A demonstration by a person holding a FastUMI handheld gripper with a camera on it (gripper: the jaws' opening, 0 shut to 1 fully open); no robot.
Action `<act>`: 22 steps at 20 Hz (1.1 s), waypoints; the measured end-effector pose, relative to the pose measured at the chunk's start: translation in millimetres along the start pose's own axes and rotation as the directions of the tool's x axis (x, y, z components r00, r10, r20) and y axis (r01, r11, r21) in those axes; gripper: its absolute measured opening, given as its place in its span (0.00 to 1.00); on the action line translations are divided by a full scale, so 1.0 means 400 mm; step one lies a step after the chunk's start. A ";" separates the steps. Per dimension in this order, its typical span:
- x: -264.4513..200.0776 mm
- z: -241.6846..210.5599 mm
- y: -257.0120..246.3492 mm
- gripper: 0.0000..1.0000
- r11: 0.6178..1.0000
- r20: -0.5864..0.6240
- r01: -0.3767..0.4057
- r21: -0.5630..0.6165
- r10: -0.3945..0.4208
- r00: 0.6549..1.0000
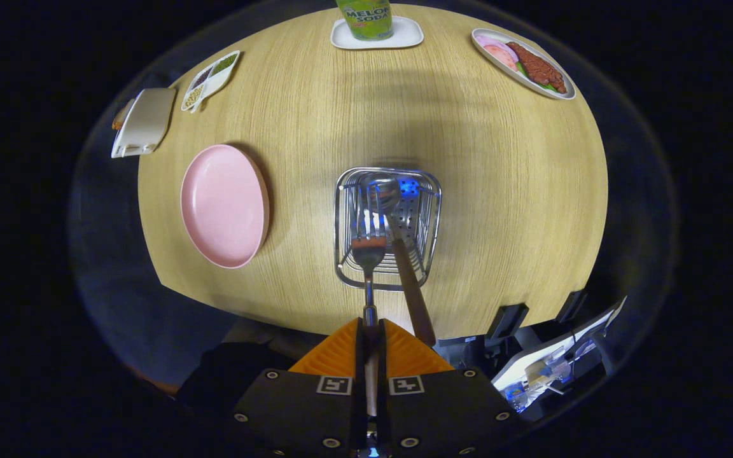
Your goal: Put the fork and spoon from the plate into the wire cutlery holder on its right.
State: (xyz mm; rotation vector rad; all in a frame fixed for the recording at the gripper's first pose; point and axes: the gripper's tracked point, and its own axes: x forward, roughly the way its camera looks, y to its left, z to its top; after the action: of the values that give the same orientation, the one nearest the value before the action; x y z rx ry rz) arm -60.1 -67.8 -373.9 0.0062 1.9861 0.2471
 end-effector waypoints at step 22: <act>-0.349 0.152 0.139 0.52 0.995 0.680 -0.091 -0.034 0.089 0.728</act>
State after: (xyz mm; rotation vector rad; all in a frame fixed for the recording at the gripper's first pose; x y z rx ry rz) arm 47.0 -19.1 -262.5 0.1743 1.2409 0.2596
